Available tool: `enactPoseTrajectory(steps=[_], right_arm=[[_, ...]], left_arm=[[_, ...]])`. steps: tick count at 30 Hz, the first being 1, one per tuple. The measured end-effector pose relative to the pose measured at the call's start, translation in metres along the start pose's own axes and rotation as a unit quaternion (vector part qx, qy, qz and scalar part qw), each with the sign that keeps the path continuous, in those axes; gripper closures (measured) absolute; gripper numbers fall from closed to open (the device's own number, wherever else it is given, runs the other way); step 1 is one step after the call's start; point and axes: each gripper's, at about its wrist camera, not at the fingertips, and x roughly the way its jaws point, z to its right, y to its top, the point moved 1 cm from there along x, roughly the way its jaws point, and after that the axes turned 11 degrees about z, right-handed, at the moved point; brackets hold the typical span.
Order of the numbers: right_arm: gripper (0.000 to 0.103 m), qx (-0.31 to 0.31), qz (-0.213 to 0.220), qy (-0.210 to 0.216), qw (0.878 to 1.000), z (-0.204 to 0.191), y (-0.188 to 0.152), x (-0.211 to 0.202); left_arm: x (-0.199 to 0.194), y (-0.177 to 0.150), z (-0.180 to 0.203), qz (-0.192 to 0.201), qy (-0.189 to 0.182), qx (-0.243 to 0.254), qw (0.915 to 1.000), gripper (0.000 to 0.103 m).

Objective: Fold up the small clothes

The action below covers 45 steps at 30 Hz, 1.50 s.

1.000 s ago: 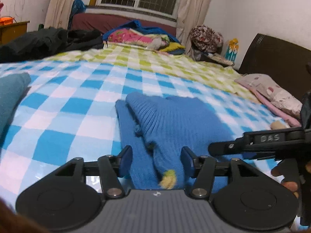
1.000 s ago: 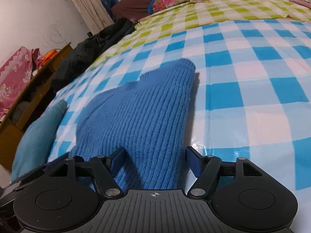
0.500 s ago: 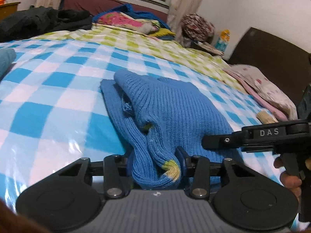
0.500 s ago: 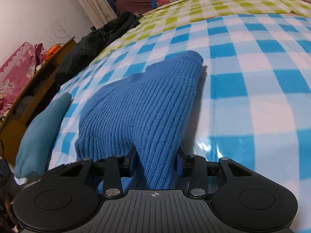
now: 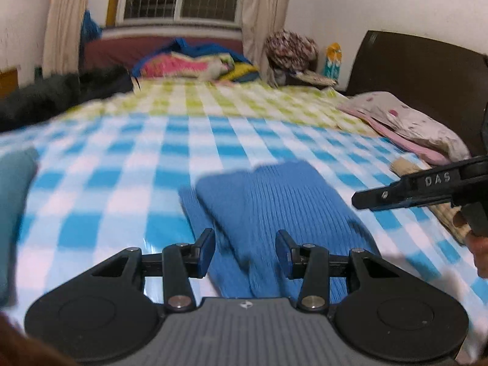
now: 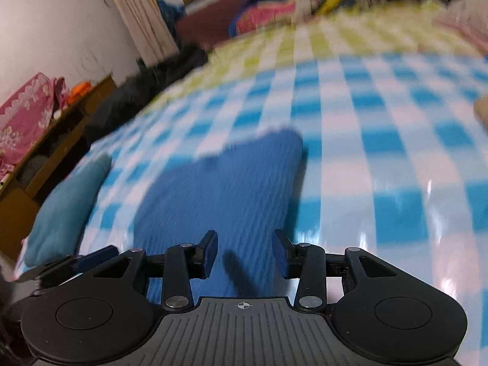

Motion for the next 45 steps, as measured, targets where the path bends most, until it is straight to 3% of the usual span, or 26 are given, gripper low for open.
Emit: enactPoseTrajectory(steps=[4, 7, 13, 19, 23, 29, 38, 45], right_arm=[[0.072, -0.011, 0.002, 0.0, 1.0, -0.008, 0.006, 0.034], [0.073, -0.032, -0.004, -0.012, 0.999, -0.011, 0.004, 0.055], [0.073, -0.044, -0.014, -0.012, 0.999, -0.014, 0.0, 0.07], [0.073, -0.021, 0.0, -0.002, 1.0, -0.013, 0.001, 0.031], [0.072, -0.027, -0.009, 0.0, 1.0, -0.016, -0.016, 0.005], [0.073, -0.042, -0.048, -0.03, 0.998, -0.015, -0.045, 0.005], [0.072, -0.039, -0.043, -0.03, 0.998, -0.023, -0.058, -0.03], [0.069, -0.028, -0.044, -0.033, 0.998, -0.027, -0.077, -0.05]], left_arm=[[0.037, 0.009, 0.002, 0.005, 0.024, -0.009, 0.9997, 0.055], [0.063, 0.003, -0.001, -0.024, 0.052, -0.002, 0.9984, 0.055], [0.065, -0.006, -0.009, -0.041, 0.06, -0.03, 0.9969, 0.053], [0.037, 0.001, 0.004, -0.036, 0.056, -0.019, 0.9976, 0.054], [0.021, -0.007, 0.012, -0.044, 0.055, -0.013, 0.9974, 0.054], [0.017, -0.032, 0.02, -0.091, 0.068, -0.004, 0.9935, 0.054], [-0.013, -0.035, 0.035, -0.09, 0.068, -0.013, 0.9935, 0.053], [-0.029, -0.041, 0.05, -0.094, 0.076, 0.002, 0.9926, 0.046]])
